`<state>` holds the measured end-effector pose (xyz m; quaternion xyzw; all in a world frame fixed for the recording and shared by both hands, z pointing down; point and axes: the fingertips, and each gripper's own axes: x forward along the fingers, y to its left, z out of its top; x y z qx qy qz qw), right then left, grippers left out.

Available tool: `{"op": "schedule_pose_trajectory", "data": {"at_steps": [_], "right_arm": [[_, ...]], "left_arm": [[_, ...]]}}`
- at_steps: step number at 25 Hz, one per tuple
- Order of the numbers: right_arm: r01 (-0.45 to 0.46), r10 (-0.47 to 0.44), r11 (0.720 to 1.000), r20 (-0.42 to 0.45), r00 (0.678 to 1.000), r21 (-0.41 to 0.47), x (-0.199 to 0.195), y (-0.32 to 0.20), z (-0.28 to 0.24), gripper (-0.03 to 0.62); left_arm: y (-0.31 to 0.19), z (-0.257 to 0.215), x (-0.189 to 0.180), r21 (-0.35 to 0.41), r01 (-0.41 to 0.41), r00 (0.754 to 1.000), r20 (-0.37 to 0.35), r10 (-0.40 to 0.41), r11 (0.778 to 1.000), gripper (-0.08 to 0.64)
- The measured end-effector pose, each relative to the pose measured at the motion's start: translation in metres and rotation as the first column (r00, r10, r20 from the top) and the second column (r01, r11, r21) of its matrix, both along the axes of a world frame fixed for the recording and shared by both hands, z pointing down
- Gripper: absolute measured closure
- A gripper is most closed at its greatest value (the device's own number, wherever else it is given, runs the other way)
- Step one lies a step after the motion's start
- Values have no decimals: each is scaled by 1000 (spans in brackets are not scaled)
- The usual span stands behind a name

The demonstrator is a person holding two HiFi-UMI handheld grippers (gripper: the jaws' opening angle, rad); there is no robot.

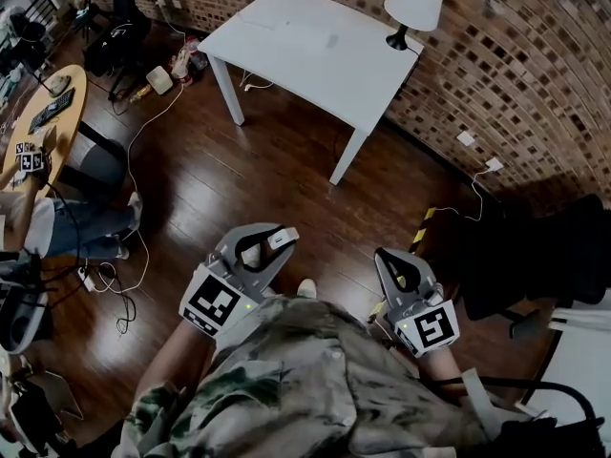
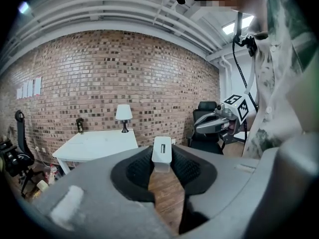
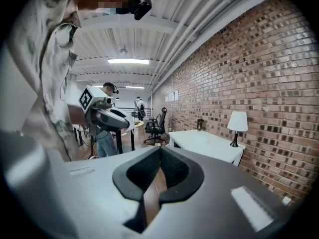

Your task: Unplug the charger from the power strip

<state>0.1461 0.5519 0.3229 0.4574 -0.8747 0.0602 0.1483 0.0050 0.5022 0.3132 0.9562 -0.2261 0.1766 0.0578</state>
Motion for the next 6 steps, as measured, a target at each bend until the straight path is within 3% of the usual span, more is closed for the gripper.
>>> {"op": "schedule_pose_trajectory", "data": {"at_steps": [6], "right_arm": [[14, -13, 999, 30, 999, -36, 41, -21, -13, 583]], "left_arm": [[-21, -15, 42, -36, 4, 999, 44, -2, 999, 448]]}}
